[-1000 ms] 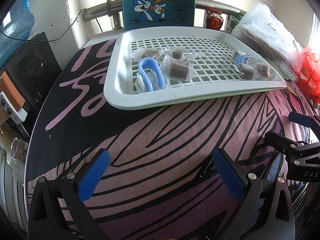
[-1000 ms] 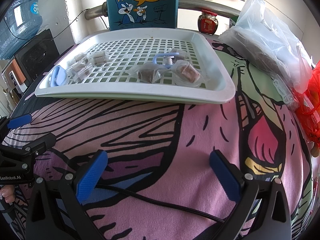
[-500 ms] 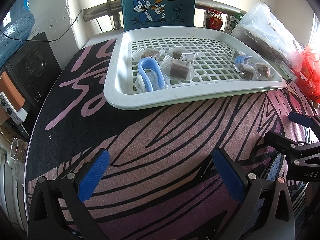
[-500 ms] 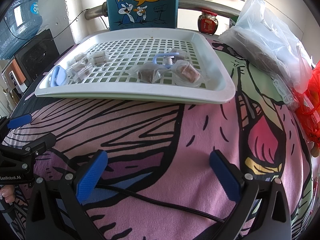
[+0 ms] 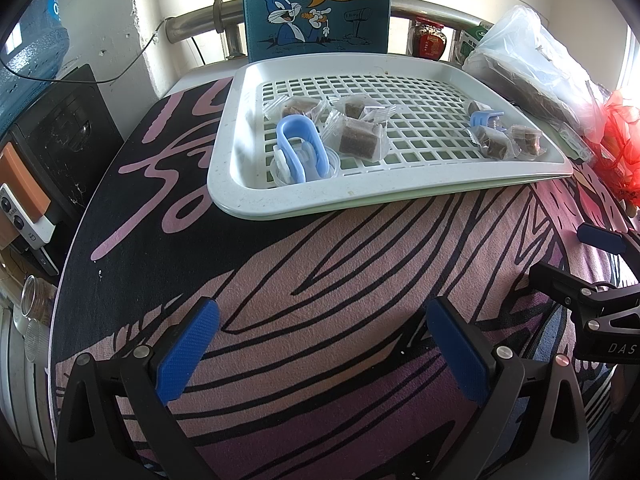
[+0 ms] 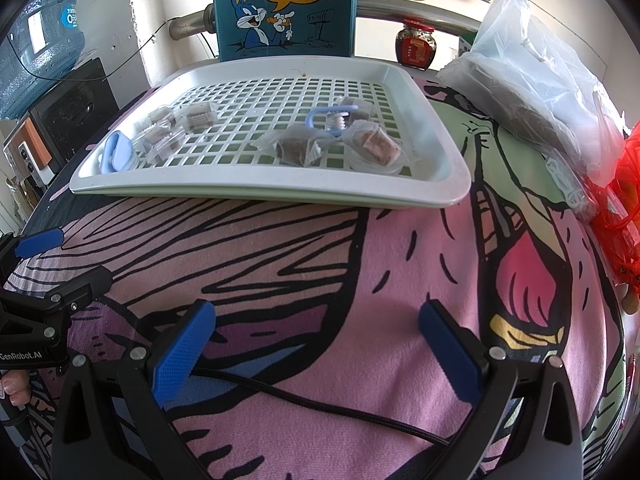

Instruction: Organize objects

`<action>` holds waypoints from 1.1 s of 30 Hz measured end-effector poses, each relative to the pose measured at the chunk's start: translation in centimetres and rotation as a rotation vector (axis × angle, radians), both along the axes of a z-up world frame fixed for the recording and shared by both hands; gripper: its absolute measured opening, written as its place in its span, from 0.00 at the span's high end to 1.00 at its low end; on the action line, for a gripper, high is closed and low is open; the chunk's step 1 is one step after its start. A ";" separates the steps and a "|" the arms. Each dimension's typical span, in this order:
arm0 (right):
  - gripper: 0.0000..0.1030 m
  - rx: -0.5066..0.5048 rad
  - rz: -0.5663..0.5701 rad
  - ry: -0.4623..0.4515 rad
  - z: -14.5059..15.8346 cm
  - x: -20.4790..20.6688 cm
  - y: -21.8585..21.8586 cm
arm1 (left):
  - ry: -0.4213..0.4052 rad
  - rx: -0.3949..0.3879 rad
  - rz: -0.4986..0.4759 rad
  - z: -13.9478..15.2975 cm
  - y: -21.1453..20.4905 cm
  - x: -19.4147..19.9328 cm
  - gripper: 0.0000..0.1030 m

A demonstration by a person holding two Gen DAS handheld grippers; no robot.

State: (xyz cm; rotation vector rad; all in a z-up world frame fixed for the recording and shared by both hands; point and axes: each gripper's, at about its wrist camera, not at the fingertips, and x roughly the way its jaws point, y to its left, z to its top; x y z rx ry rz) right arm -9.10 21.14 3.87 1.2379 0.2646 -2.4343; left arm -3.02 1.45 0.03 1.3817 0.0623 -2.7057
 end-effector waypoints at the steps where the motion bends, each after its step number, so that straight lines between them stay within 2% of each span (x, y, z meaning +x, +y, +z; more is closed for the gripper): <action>1: 0.00 0.000 0.000 0.000 0.0 0.0 0.0 | 0.000 0.000 0.000 0.0 0.0 0.0 0.00; 33: 0.00 0.000 0.000 0.000 0.0 0.1 -0.1 | 0.001 0.002 0.000 0.0 -0.3 0.2 0.00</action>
